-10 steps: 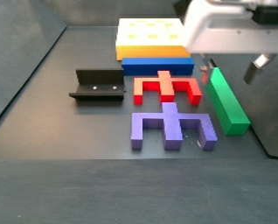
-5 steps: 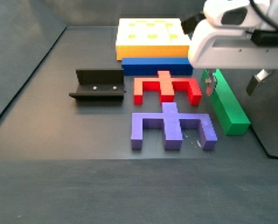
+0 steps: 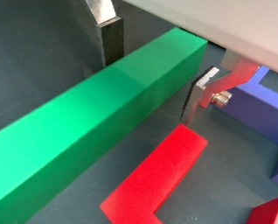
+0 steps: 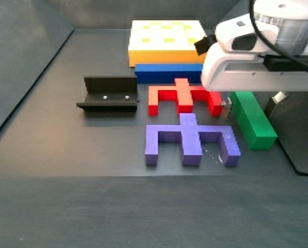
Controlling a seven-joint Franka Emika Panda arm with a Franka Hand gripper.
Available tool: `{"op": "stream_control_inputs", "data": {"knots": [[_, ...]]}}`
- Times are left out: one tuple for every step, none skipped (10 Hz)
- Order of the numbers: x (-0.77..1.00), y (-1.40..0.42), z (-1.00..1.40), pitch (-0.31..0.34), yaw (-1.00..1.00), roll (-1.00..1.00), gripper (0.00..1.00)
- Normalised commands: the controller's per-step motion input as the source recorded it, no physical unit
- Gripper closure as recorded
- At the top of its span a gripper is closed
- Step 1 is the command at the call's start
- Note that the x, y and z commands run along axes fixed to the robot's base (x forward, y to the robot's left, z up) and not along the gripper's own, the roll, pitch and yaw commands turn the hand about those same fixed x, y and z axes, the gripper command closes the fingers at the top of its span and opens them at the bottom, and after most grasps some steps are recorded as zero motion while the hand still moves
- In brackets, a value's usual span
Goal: Pick up the green object. Move up. Move to above the board. Insert the green object.
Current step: Pick up the green object.
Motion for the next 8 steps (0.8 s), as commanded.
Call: {"op": "stream_control_inputs", "data": {"knots": [[0.00, -0.09, -0.17, 0.000, 0.00, 0.09, 0.00], [-0.01, -0.22, -0.01, 0.000, 0.00, 0.11, 0.00], [-0.16, -0.18, -0.09, 0.000, 0.01, 0.13, 0.00], [-0.15, -0.07, -0.08, 0.000, 0.01, 0.09, 0.00], [-0.21, 0.00, -0.11, 0.000, 0.02, 0.07, 0.00], [-0.21, 0.00, -0.22, -0.010, 0.08, 0.09, 0.00], [-0.30, 0.00, -0.32, -0.071, 0.11, 0.08, 0.00], [-0.23, 0.00, -0.27, -0.060, 0.13, 0.08, 0.00]]}}
